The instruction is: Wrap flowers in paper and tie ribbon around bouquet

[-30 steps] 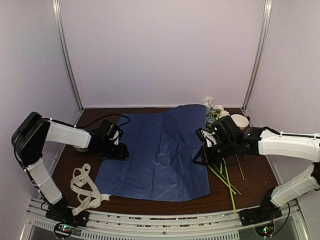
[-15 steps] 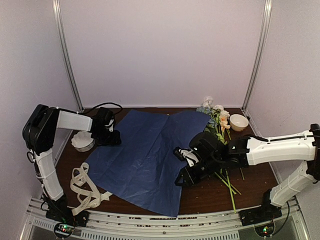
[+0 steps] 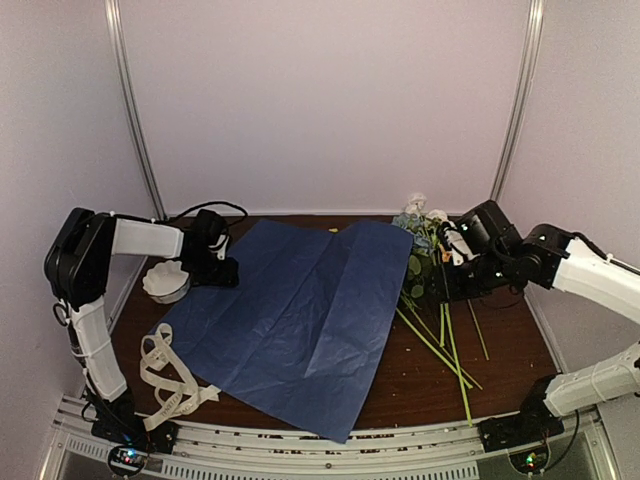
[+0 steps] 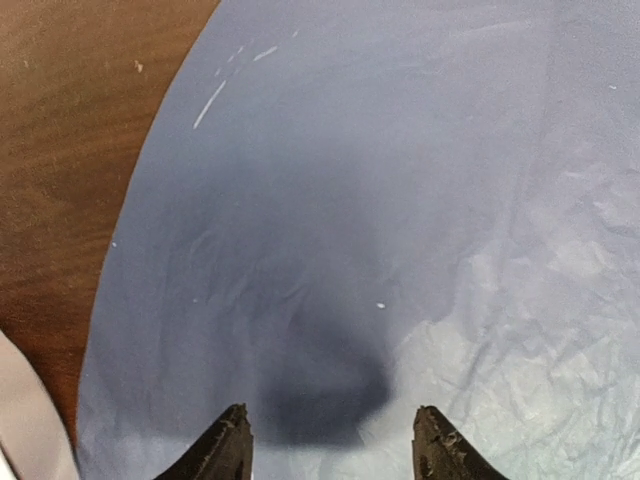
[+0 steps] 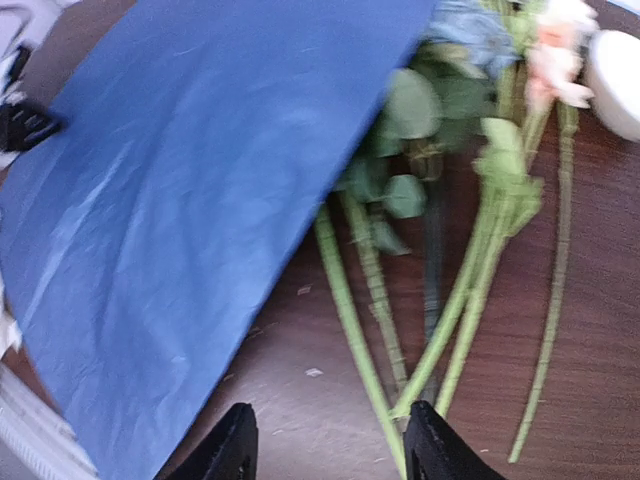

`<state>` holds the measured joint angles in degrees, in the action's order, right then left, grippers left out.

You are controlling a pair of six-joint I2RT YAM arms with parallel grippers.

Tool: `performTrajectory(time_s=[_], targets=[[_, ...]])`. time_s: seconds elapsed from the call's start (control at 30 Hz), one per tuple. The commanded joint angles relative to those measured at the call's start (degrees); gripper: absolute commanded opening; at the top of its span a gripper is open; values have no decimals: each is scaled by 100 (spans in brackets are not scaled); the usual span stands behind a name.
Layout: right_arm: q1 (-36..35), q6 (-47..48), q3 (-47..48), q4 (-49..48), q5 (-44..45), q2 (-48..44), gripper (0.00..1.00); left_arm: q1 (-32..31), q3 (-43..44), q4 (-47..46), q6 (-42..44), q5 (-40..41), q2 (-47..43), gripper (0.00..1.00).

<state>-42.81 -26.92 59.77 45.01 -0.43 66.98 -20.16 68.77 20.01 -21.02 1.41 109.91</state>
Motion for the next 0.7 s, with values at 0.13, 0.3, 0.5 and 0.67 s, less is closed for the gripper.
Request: performTrajectory(time_s=[0.13, 0.3, 0.5, 0.67], targets=[[1992, 526, -692, -131, -124, 920, 43, -516, 459, 750, 511, 185, -1445, 79], [2388, 821, -529, -159, -387, 1873, 38, -710, 663, 1590, 739, -68, -2205, 90], [2488, 959, -302, -116, -837, 2679, 33, -812, 1145, 2190, 1277, -371, -2372, 91], [2488, 923, -100, 19, -846, 3031, 30, -811, 1667, 2252, 1601, -318, -2157, 91]])
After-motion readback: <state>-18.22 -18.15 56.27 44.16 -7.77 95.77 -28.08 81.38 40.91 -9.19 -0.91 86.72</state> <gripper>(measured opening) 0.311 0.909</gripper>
